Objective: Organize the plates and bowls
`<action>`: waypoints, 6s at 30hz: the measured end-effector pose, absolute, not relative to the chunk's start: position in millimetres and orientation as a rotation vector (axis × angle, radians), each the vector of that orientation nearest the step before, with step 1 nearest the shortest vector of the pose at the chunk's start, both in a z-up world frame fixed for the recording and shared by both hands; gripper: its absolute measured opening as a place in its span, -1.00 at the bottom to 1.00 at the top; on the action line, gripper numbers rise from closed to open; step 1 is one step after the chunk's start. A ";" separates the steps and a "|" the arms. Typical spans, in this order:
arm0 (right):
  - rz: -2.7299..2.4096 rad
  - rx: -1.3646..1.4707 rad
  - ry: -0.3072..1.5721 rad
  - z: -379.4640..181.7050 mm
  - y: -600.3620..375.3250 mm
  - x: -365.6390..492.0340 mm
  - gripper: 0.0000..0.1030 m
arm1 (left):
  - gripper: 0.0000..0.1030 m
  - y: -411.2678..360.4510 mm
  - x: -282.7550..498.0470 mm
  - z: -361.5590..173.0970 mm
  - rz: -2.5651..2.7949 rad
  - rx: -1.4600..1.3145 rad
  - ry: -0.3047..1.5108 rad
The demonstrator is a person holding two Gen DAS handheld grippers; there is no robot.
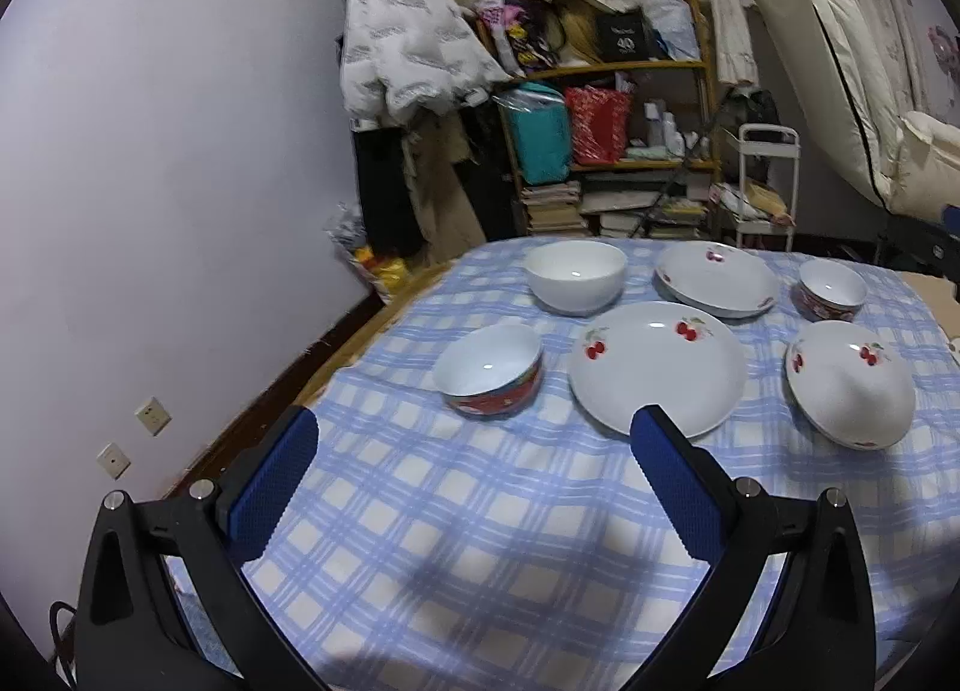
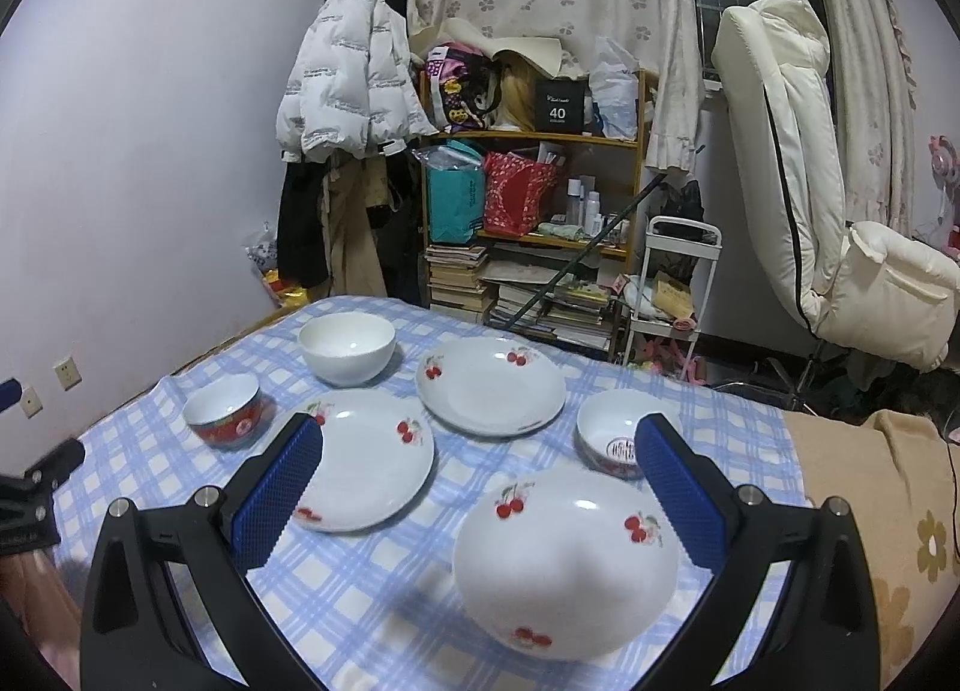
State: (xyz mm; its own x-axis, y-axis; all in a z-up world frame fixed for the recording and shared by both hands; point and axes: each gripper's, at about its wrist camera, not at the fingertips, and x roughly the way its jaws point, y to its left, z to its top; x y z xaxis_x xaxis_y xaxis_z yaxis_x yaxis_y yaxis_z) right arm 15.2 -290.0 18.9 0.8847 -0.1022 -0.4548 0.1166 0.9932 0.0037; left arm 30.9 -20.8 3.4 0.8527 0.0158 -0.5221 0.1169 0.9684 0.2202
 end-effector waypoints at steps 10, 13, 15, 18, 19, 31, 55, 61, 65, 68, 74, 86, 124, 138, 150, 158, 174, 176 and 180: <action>-0.080 0.036 0.584 7.7 -296.3 78.9 1.00 | 0.98 -33.9 90.6 -7.4 -0.051 0.172 0.724; -0.046 0.032 0.632 -1.1 -294.9 101.8 1.00 | 0.98 -34.5 108.4 -16.8 -0.012 0.128 0.778; -0.029 0.028 0.661 -8.0 -292.3 114.9 1.00 | 0.98 -36.5 119.7 -22.5 0.012 0.112 0.787; -0.009 0.027 0.693 -17.5 -289.8 133.3 1.00 | 0.98 -41.9 131.4 -30.2 0.016 0.124 0.807; -0.007 0.025 0.698 -19.7 -289.0 137.4 1.00 | 0.98 -44.3 136.6 -34.7 0.011 0.125 0.820; 0.074 -0.035 0.912 -68.0 -277.4 207.5 1.00 | 0.98 -56.1 179.1 -78.4 -0.004 0.019 0.974; 0.136 -0.002 1.106 -117.8 -282.7 249.0 0.83 | 0.71 -59.1 208.6 -125.2 -0.067 -0.068 1.116; 0.165 0.038 1.162 -125.5 -284.4 261.4 0.63 | 0.27 -56.1 214.7 -133.9 -0.074 -0.089 1.156; 0.199 0.099 1.199 -133.4 -287.8 267.1 0.31 | -0.12 -54.9 219.4 -142.2 -0.100 -0.117 1.200; 0.203 0.097 1.219 -137.5 -285.7 269.1 -0.09 | -0.30 -54.3 220.2 -142.1 -0.119 -0.145 1.200; 0.186 0.014 1.257 -144.0 -278.7 275.6 -0.73 | -0.81 -60.7 228.6 -137.8 -0.153 -0.152 1.178; 0.164 -0.039 1.254 -145.8 -272.0 287.0 -0.72 | -0.81 -68.3 235.0 -139.4 -0.123 -0.096 1.177; 0.177 0.109 1.271 -141.4 -267.4 190.0 -0.73 | -0.81 -54.9 164.1 -135.0 -0.157 0.058 1.262; 0.157 0.004 1.274 -151.5 -257.0 167.6 -0.72 | -0.81 -58.0 156.6 -135.8 -0.160 0.111 1.246; 0.166 0.032 1.247 -139.0 -261.4 166.6 -0.72 | -0.73 -59.3 156.0 -118.6 -0.095 0.174 1.204; 0.134 0.110 1.184 -111.8 -299.7 158.3 -0.72 | -0.73 -79.0 157.7 -91.5 -0.131 0.158 1.172; -0.088 0.298 1.138 -99.1 -413.3 121.6 0.32 | 0.04 -188.8 159.3 -62.6 -0.298 0.198 1.129; -0.111 0.332 1.136 -104.2 -425.2 114.7 0.36 | 0.24 -204.3 158.9 -59.8 -0.294 0.222 1.099; -0.156 0.396 1.128 -112.0 -447.1 103.0 0.45 | 0.61 -230.0 159.0 -58.5 -0.268 0.304 1.034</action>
State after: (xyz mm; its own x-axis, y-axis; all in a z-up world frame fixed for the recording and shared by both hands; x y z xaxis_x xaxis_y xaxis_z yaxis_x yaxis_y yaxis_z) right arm 103.0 -447.1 -112.0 0.4264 0.0768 -0.9013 0.3188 0.9197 0.2292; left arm 159.0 -230.0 -58.5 0.4858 -0.0747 -0.8709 0.3579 0.9260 0.1203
